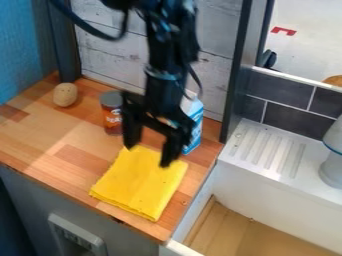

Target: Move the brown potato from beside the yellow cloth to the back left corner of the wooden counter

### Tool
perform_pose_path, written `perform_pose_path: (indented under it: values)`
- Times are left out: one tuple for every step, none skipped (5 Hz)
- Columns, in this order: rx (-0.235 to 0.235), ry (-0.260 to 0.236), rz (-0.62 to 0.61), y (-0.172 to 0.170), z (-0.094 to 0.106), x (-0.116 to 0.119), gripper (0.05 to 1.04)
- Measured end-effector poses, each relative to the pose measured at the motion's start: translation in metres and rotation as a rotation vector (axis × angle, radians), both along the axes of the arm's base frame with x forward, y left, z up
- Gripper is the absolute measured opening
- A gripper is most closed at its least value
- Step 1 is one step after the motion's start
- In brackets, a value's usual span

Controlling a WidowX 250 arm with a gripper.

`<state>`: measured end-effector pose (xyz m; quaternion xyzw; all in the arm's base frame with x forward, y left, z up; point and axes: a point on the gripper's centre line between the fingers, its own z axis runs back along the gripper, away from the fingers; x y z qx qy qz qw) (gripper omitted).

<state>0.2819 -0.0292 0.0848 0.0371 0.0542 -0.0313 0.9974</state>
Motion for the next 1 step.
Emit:
perform_pose_path:
  values:
    - [0.018,-0.016,0.051,0.014,0.0165,-0.0145,1.001]
